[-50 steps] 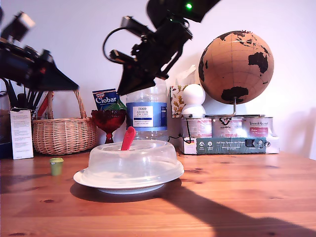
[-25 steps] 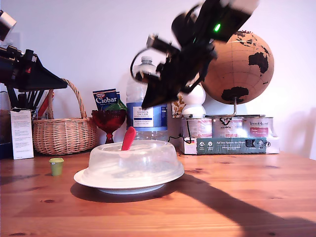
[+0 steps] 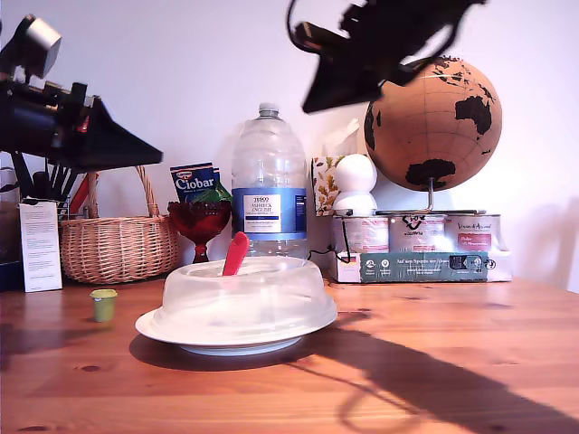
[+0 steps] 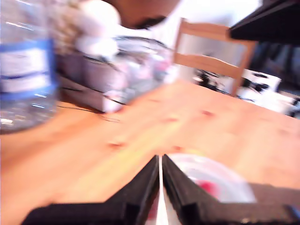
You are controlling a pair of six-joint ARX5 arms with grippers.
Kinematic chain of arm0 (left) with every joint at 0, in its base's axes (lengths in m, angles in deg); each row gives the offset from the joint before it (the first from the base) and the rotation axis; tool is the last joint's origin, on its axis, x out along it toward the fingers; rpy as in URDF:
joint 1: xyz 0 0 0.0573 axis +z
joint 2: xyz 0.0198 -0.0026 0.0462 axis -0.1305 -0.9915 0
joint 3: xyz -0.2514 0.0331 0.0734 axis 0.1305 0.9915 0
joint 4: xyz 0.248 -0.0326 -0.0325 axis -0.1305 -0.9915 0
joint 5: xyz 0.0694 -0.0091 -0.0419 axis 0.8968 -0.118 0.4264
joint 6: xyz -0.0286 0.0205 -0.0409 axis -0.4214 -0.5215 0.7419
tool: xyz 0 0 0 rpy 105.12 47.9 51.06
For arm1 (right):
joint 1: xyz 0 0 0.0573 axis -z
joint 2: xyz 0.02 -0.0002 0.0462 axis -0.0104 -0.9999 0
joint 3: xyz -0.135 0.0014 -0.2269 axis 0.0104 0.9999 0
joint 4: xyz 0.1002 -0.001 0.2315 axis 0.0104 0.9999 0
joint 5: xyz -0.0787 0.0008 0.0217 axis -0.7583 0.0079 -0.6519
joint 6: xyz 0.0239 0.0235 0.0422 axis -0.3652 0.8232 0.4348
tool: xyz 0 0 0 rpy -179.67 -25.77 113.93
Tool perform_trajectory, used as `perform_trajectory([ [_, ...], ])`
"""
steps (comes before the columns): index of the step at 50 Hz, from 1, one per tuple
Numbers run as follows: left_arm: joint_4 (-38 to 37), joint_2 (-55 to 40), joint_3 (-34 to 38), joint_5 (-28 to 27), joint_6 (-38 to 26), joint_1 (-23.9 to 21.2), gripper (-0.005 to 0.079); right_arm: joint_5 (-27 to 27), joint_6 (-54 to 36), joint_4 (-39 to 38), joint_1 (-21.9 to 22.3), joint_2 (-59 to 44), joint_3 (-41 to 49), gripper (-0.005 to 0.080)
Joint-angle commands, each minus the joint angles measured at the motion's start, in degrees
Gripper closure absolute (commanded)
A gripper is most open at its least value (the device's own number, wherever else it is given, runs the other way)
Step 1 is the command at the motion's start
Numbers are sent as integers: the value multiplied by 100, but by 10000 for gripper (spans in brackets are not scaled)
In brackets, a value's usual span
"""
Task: Lift the plastic dome with your right arm while removing the green coffee capsule from the plate using your left arm.
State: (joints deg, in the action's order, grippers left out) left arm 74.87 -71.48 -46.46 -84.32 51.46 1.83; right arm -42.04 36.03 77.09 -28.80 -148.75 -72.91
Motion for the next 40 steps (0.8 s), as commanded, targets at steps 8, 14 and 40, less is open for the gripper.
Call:
perform_trajectory([
  [8, 0, 1086, 599, 116, 280, -13, 766, -166, 260, -146, -92, 896, 844, 765],
  [14, -11, 1727, 874, 310, 619, -13, 766, -319, 275, -122, -219, 1495, 1270, 765],
  [40, -2059, 4406, 1021, 1738, 765, -708, 766, -1764, 273, 588, -1464, 3484, 2035, 765],
])
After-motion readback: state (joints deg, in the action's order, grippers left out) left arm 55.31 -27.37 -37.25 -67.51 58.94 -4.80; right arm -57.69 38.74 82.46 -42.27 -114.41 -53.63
